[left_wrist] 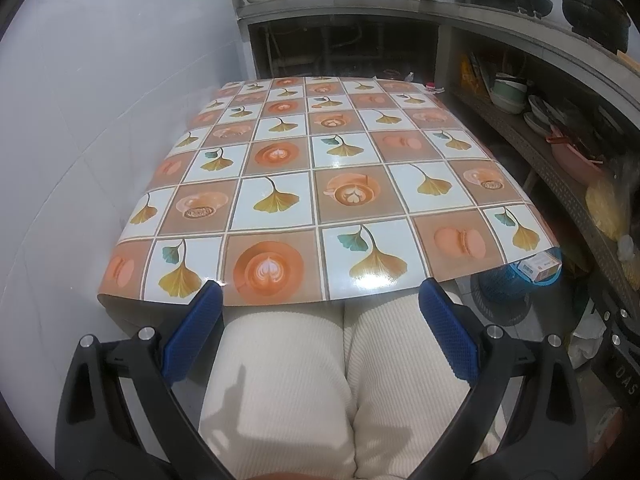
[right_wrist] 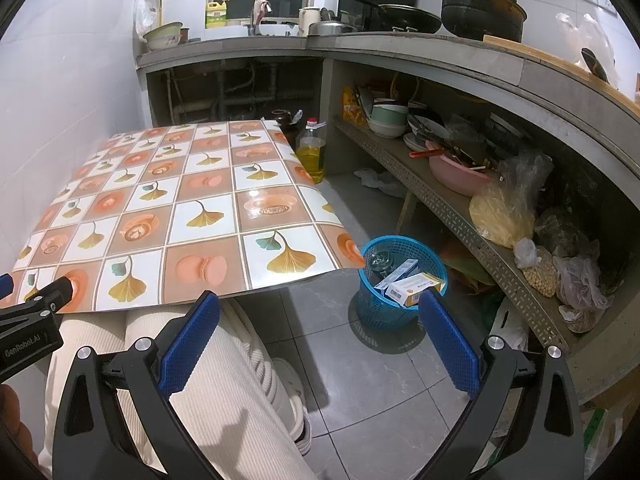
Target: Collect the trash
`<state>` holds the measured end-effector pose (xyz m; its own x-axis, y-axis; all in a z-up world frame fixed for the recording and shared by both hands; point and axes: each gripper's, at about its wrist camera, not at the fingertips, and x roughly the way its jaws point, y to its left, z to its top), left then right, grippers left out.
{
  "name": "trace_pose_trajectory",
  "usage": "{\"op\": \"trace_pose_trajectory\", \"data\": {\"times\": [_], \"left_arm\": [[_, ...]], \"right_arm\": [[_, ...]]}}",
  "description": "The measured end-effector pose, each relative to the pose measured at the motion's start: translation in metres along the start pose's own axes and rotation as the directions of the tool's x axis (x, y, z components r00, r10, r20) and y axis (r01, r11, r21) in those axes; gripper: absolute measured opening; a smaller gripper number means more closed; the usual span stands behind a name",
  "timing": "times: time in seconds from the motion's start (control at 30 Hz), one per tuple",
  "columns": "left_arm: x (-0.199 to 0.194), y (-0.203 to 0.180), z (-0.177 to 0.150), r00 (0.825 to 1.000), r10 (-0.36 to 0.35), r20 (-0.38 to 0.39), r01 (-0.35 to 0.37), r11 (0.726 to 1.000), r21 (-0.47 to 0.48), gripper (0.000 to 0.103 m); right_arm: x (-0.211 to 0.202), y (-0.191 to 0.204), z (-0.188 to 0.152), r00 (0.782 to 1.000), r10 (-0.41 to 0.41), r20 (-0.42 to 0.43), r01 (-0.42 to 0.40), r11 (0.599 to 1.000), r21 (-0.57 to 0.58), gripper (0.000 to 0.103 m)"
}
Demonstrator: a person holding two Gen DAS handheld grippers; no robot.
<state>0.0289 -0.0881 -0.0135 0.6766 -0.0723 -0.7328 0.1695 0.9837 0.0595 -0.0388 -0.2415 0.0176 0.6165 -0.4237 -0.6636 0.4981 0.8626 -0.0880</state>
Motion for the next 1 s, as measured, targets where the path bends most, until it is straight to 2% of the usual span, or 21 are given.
{"op": "trace_pose_trajectory", "data": {"times": [1.0], "left_arm": [[-0.0006, 0.0031, 0.0019, 1.0, -0.004, 0.001, 0.004, 1.0, -0.006, 0.095]], "right_arm": [[-0.0025, 0.003, 0.0013, 1.0, -0.004, 0.002, 0.004, 1.0, 0.003, 0.097]]}}
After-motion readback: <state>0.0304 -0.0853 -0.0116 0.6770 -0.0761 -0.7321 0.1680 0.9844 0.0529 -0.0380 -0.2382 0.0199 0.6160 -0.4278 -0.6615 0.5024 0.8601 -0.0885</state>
